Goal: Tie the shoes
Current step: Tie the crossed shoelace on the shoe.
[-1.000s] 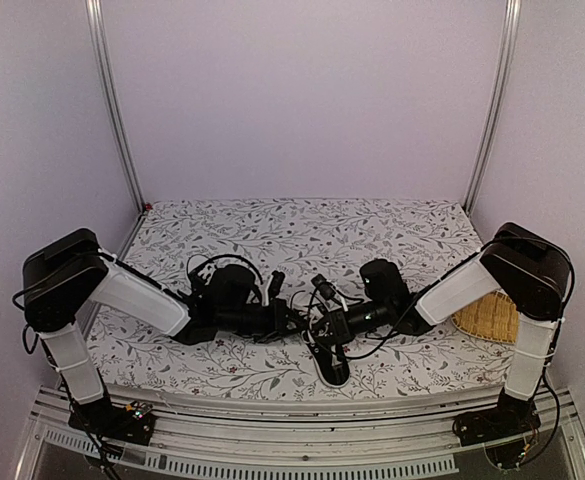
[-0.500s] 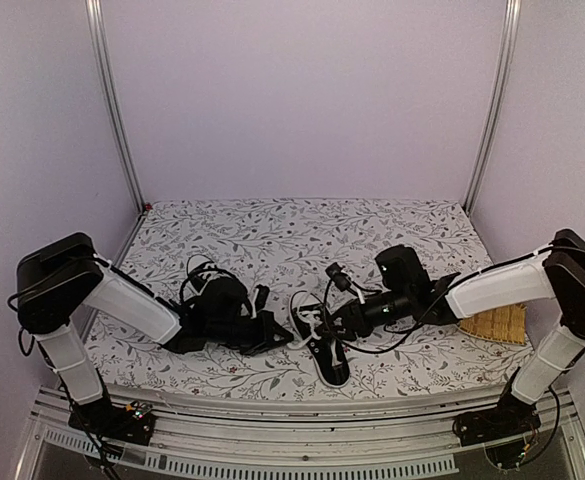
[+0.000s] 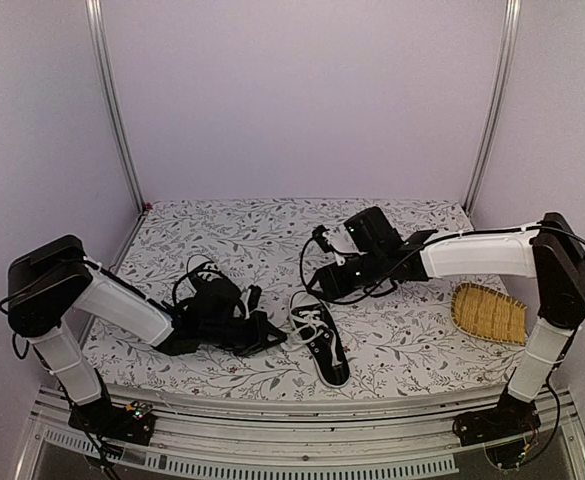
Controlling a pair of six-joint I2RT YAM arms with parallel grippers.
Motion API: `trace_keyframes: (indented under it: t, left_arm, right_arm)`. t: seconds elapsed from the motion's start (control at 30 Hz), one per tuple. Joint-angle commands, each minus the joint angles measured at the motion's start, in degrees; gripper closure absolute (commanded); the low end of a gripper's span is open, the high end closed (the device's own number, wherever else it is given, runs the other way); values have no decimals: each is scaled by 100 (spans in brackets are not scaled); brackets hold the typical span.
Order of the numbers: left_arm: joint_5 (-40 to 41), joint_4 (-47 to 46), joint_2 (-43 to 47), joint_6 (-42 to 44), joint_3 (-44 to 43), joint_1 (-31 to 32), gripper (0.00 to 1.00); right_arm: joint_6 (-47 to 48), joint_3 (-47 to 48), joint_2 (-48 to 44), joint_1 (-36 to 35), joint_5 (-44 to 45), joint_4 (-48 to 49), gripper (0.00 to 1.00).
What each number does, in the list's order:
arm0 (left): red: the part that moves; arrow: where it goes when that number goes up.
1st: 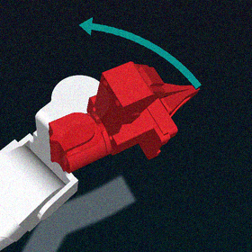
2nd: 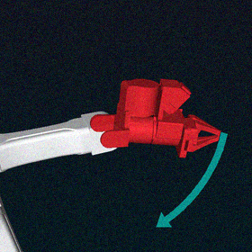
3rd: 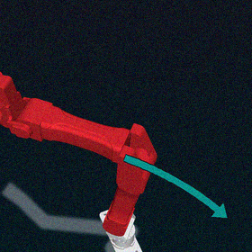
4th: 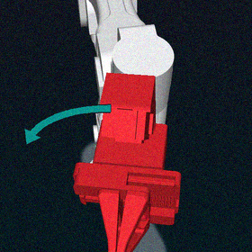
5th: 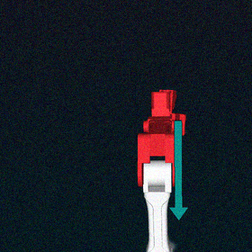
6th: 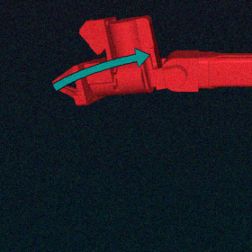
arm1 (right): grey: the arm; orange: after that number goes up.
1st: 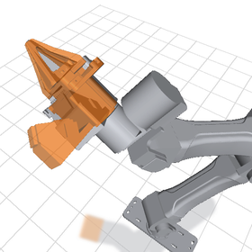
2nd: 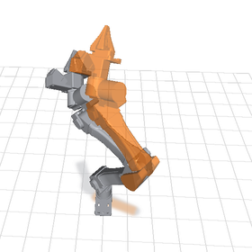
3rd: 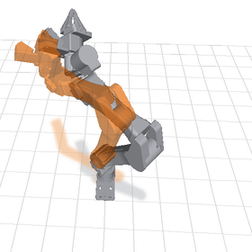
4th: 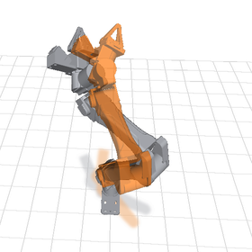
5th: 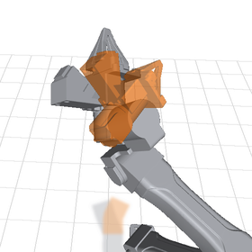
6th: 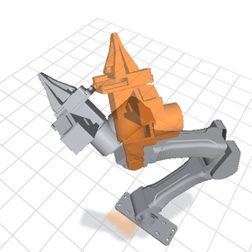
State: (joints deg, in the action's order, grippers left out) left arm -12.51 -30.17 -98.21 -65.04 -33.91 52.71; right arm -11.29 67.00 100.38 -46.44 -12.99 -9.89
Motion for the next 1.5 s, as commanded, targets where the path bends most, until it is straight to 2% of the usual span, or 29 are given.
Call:
trace_keyframes:
  t: [0.0, 0.27, 0.57, 0.73, 1.07, 1.47]
  left_arm:
    - [57, 69, 108, 0, 78, -50, 100]
    - [-19, 21, 95, 24, 22, -49, 100]
    - [-67, -38, 36, 54, -20, -33, 100]
    - [-34, -29, 127, 52, 20, -18, 100]
    - [184, 45, 362, 71, 289, -48, 100]
    - [239, 143, 616, 186, 452, -98, 100]
  right_arm:
    - [-607, 451, 743, 12, 557, -352, 37]
    - [-1323, 923, 1611, 13, 387, 177, 28]
    - [-1520, 765, 1545, 15, 394, 342, 26]
    - [-1721, 496, 1211, -75, 511, 564, 27]
    - [-1213, 1036, 992, -763, 1938, -696, 27]
    - [-895, 2206, 2024, -1438, 2952, -1825, 29]
